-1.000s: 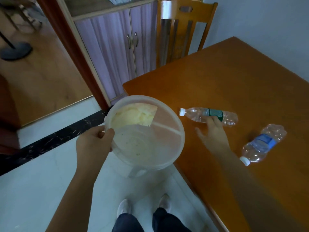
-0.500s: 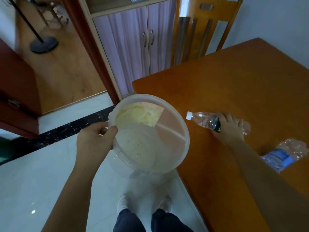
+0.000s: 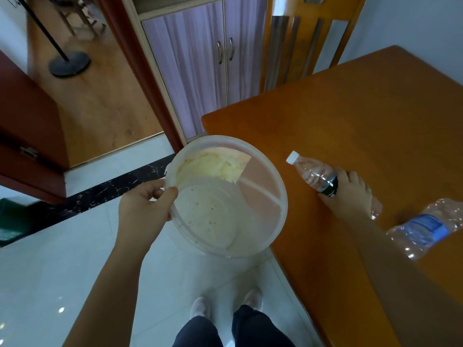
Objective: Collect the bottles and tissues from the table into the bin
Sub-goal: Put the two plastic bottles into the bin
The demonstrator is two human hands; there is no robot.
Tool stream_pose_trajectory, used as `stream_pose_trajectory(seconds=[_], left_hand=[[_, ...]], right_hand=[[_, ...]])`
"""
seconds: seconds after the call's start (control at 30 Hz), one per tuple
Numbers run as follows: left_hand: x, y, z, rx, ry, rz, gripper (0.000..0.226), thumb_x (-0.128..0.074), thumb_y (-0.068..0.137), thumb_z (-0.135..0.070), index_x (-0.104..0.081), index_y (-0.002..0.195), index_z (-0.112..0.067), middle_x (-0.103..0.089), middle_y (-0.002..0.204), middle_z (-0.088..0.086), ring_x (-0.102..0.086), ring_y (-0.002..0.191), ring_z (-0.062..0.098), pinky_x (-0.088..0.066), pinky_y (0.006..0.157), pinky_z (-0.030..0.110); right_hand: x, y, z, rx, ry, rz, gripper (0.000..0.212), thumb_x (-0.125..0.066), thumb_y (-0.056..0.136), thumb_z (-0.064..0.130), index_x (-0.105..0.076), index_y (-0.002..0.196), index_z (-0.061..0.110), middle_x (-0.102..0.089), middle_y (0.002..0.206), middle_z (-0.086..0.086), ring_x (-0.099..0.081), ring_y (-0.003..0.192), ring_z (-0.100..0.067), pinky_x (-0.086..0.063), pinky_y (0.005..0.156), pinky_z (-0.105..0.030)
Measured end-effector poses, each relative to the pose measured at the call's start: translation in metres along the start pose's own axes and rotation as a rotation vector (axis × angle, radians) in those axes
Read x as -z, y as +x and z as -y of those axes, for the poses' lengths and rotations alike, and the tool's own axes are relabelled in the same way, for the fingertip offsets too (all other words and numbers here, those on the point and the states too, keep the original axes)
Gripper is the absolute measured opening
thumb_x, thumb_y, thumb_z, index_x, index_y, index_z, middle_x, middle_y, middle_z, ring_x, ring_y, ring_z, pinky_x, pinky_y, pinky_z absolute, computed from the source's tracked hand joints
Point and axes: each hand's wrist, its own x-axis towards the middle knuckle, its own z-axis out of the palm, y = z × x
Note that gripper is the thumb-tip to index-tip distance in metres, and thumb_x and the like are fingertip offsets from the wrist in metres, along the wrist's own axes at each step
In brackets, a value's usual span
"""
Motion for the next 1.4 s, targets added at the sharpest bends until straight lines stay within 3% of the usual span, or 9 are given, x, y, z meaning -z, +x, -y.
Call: stream_pose_trajectory(seconds=[0.13,0.4,0.5,0.63,0.9,1.03,1.1,1.2,1.4], left_hand=[[0.006,0.002,0.010,0.006,-0.047,0.059,0.016,-0.063,0.079,-0.012,-0.069,0.087,-0.025,-0.067,0.077,0.010,-0.063,0.068,0.022,-0.051,0.047,0.016],[0.025,0.003,0.030,0.116,-0.138,0.208,0.030,-0.065,0.081,-0.014,-0.065,0.112,-0.010,-0.068,0.085,0.008,-0.065,0.075,0.023,-0.057,0.065,0.035],[0.029,0.001,0.035,0.133,-0.153,0.247,0.031,-0.065,0.082,-0.015,-0.064,0.112,-0.010,-0.069,0.088,0.007,-0.066,0.077,0.023,-0.058,0.070,0.039],[0.033,-0.003,0.042,0.060,-0.135,0.295,0.027,-0.066,0.081,-0.015,-0.067,0.108,-0.014,-0.069,0.082,0.004,-0.066,0.074,0.017,-0.058,0.058,0.026],[0.036,-0.006,0.044,0.006,-0.158,0.343,0.025,-0.069,0.078,-0.016,-0.068,0.103,-0.018,-0.067,0.079,-0.004,-0.065,0.072,0.014,-0.055,0.054,0.022],[0.037,-0.012,0.038,-0.061,-0.175,0.378,0.018,-0.068,0.078,-0.016,-0.067,0.088,-0.031,-0.065,0.076,-0.010,-0.064,0.063,0.000,-0.048,0.045,0.011],[0.037,-0.017,0.034,-0.094,-0.166,0.403,0.022,-0.069,0.079,-0.015,-0.062,0.083,-0.036,-0.062,0.074,-0.014,-0.061,0.061,-0.008,-0.043,0.041,0.007],[0.037,-0.019,0.032,-0.081,-0.170,0.417,0.023,-0.069,0.078,-0.015,-0.063,0.086,-0.036,-0.062,0.074,-0.015,-0.062,0.061,0.006,-0.043,0.041,0.008],[0.037,-0.020,0.032,-0.121,-0.159,0.460,0.026,-0.069,0.078,-0.014,-0.063,0.095,-0.033,-0.064,0.079,-0.009,-0.062,0.068,0.011,-0.044,0.044,0.007]], right_hand=[[0.027,-0.025,0.022,-0.017,0.135,-0.138,0.076,-0.072,0.070,0.032,-0.033,0.133,0.014,-0.049,0.119,-0.020,-0.045,0.112,-0.039,-0.035,0.094,-0.055],[0.087,-0.097,0.099,0.087,0.435,-0.230,0.083,-0.078,0.064,0.031,-0.033,0.133,0.018,-0.052,0.119,-0.011,-0.049,0.109,-0.027,-0.045,0.084,-0.042],[0.096,-0.121,0.133,0.114,0.575,-0.166,0.082,-0.078,0.063,0.032,-0.034,0.132,0.024,-0.051,0.122,-0.001,-0.048,0.107,-0.016,-0.043,0.080,-0.031],[0.089,-0.142,0.167,0.153,0.545,-0.007,0.073,-0.077,0.064,0.032,-0.038,0.126,0.025,-0.051,0.121,0.002,-0.049,0.106,-0.014,-0.046,0.080,-0.026],[0.055,-0.162,0.204,-0.110,0.924,0.111,0.061,-0.077,0.067,0.022,-0.034,0.109,0.030,-0.051,0.094,0.017,-0.055,0.076,-0.001,-0.044,0.047,-0.007],[0.025,-0.162,0.205,-0.277,0.985,0.222,0.059,-0.075,0.068,0.019,-0.032,0.107,0.027,-0.051,0.107,-0.002,-0.054,0.092,-0.016,-0.050,0.069,-0.025],[0.017,-0.161,0.203,-0.302,0.967,0.233,0.059,-0.076,0.066,0.017,-0.032,0.104,0.024,-0.050,0.098,0.001,-0.054,0.088,-0.015,-0.050,0.070,-0.028],[0.011,-0.161,0.202,-0.327,0.931,0.267,0.059,-0.077,0.066,0.016,-0.030,0.102,0.020,-0.046,0.088,0.005,-0.052,0.082,-0.012,-0.049,0.066,-0.027],[0.006,-0.159,0.195,-0.302,0.853,0.356,0.062,-0.074,0.069,0.011,-0.036,0.117,0.009,-0.050,0.109,-0.005,-0.051,0.103,-0.022,-0.047,0.085,-0.035]])
